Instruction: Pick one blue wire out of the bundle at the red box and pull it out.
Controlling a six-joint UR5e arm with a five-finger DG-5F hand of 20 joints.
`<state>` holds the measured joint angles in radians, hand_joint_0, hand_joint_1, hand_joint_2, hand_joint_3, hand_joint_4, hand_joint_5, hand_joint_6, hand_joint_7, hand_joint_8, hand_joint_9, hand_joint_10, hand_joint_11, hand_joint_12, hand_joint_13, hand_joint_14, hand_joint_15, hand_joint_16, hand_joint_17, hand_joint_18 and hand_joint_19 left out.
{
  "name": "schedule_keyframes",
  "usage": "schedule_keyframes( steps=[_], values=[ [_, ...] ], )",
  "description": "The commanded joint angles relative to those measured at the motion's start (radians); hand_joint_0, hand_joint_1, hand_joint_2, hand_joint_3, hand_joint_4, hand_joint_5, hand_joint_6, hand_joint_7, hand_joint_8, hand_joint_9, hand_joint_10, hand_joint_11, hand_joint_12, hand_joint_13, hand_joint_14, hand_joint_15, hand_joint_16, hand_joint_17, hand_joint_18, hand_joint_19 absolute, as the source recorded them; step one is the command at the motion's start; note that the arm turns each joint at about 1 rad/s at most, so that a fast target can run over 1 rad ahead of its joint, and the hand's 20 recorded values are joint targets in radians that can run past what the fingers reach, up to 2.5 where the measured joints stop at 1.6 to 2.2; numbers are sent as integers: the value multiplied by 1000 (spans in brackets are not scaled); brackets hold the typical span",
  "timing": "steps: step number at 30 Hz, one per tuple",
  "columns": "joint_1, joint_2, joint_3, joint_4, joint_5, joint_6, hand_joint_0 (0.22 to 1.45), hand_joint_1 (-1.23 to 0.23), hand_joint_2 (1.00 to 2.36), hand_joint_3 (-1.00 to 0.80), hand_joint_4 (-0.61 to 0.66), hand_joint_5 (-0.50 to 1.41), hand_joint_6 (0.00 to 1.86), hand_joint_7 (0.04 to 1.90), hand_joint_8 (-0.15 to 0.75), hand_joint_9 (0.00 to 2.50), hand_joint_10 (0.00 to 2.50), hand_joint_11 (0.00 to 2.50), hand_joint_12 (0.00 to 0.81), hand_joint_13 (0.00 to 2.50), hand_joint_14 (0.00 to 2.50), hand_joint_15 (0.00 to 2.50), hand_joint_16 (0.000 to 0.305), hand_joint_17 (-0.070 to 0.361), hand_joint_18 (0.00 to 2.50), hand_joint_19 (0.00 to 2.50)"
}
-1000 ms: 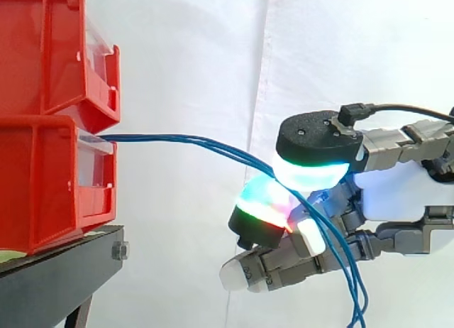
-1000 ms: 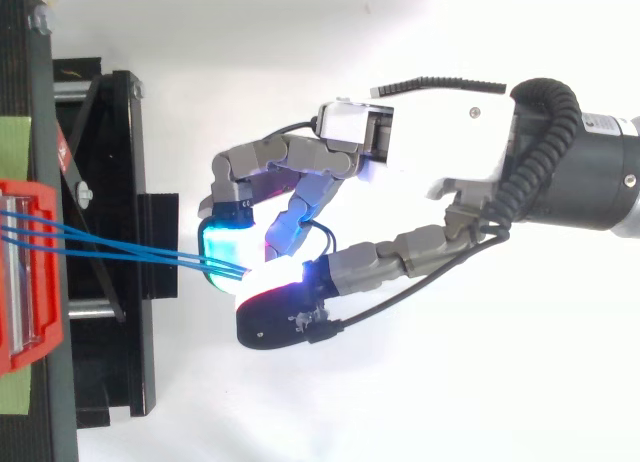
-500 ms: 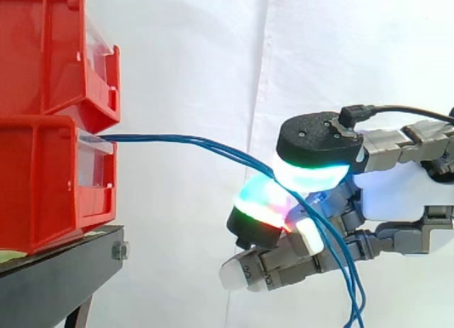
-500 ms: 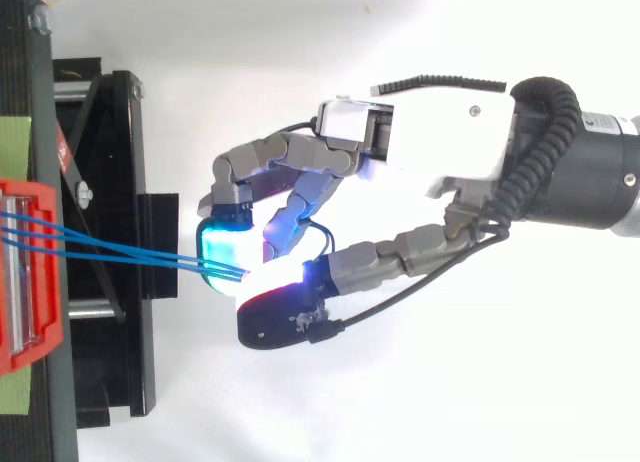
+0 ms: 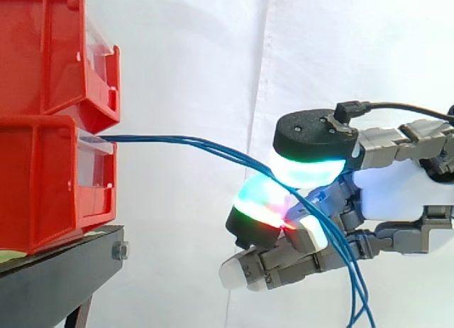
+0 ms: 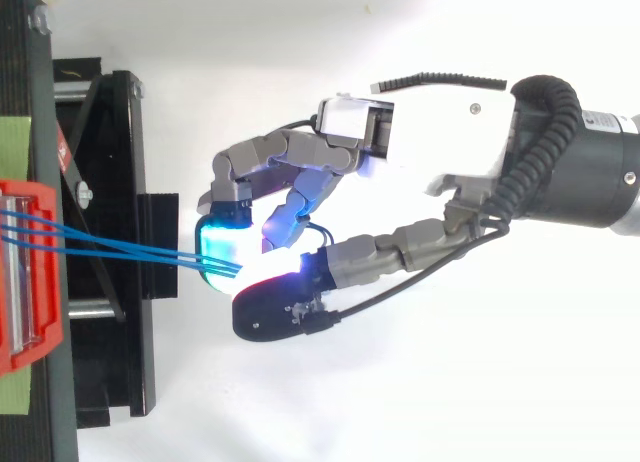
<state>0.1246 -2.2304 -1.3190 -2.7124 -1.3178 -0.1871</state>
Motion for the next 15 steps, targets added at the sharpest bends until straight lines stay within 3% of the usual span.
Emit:
schedule_keyframes(
  steps=[1, 15],
  values=[
    [-2, 0, 0, 2, 0, 0, 604, -767, 1020, 3, 385, -156, 776, 1100, 319, 915, 25, 868, 417, 289, 3, 88, 68, 153, 212, 163],
    [-5, 0, 1, 2, 0, 2, 697, -853, 1022, -119, 412, -136, 714, 1150, 294, 899, 25, 822, 397, 282, 1, 56, 64, 145, 255, 128]
  ],
)
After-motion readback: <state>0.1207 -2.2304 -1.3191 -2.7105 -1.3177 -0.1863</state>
